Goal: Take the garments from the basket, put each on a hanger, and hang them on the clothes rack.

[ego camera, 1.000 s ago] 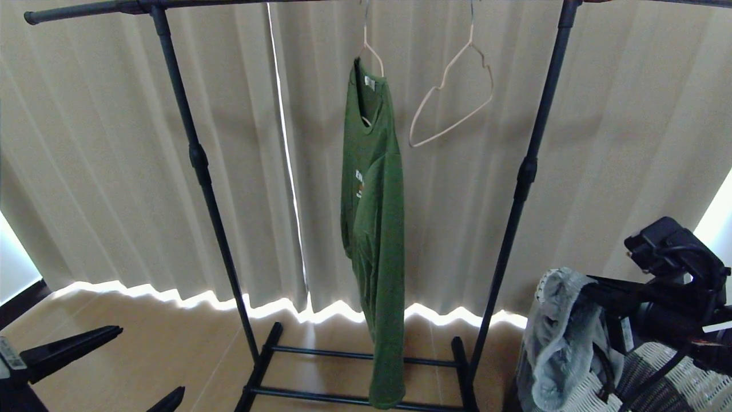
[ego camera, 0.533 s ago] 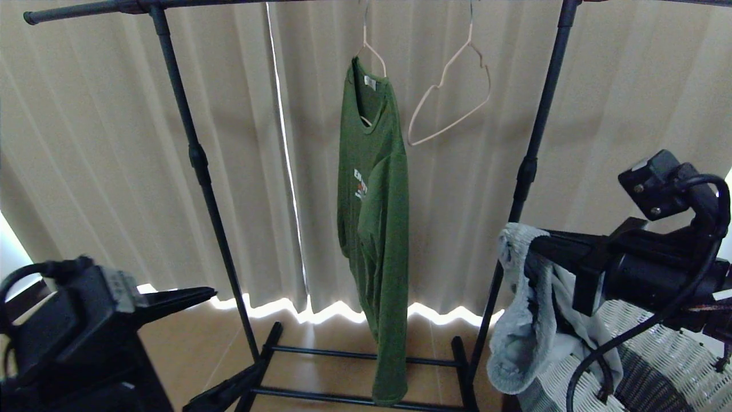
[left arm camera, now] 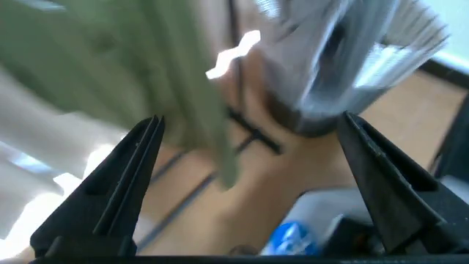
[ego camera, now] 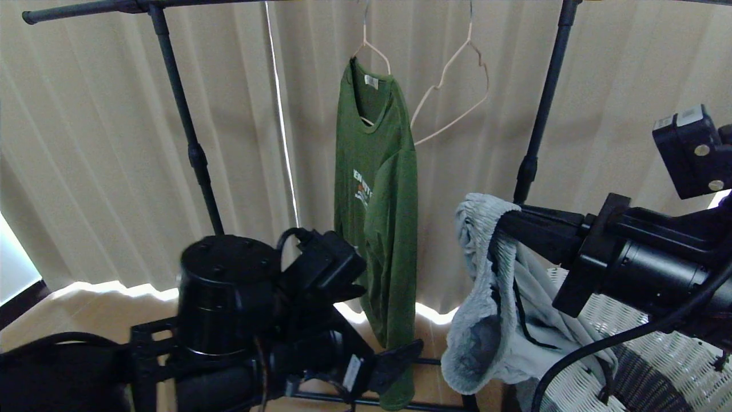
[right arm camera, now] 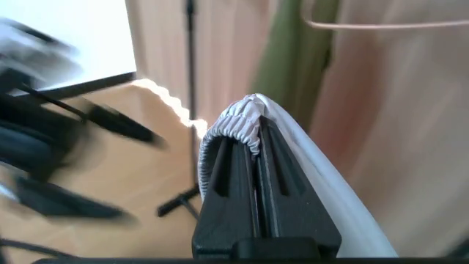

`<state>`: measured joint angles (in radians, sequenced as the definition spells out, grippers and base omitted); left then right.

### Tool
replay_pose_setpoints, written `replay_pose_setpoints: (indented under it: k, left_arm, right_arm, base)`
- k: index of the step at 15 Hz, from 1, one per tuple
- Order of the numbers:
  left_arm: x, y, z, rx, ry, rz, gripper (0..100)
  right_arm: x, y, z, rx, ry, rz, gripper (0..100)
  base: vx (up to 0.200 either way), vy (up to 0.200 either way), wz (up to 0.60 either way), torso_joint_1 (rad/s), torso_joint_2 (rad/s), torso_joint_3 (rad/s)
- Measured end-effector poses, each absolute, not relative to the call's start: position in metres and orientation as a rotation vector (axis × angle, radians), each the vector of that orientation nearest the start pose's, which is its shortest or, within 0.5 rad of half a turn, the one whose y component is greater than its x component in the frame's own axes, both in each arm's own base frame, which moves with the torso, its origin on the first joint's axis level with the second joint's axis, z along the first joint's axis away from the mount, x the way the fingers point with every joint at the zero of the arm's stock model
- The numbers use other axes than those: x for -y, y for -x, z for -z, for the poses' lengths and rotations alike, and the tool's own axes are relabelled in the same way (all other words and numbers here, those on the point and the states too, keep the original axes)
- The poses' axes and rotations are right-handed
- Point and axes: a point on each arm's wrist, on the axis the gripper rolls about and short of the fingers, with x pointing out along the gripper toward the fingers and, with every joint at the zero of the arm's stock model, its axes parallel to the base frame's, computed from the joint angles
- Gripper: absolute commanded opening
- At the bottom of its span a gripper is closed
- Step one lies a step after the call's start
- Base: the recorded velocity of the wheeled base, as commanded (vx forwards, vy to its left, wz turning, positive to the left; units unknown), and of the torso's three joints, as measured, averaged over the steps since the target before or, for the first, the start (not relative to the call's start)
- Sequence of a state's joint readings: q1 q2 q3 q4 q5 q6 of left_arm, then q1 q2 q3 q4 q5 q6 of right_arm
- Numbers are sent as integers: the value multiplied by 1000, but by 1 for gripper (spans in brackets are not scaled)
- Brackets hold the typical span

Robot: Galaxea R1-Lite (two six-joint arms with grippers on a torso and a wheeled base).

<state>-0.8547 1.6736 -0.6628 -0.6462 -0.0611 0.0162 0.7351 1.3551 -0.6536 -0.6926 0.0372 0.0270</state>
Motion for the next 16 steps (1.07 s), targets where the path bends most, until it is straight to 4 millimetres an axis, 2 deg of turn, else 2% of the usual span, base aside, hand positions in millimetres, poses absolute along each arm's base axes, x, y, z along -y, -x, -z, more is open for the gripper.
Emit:
replay_pose_setpoints:
  k: [3,5,8,12,13,16]
  left_arm:
    - [250,-198,-130,-396,-80,897,100]
    - [265,-206,-115,-438,-38,884,100]
    - [277,-215,-97,-475,-36,847,100]
    - [281,-222,-80,-503,-61,765,100]
    - [281,-222,-77,-508,-63,763,0]
    - [279,-221,-74,-519,-73,750,0]
  right_arm:
    - [-151,-160,-241,-5,-37,-789,0]
    - [-152,-158,-244,14,-56,-798,0]
    - [-152,-156,-251,69,-85,-807,0]
    - [-150,-154,-255,102,-106,-818,0]
    - [-149,-153,-255,105,-107,-817,0]
    - [-146,-150,-258,112,-109,-815,0]
  base:
    - [0,0,0,0,0,0]
    - [0,0,0,0,0,0]
    - [0,0,0,0,0,0]
    - [0,0,0,0,0,0]
    - [0,0,0,0,0,0]
    - [0,0,0,0,0,0]
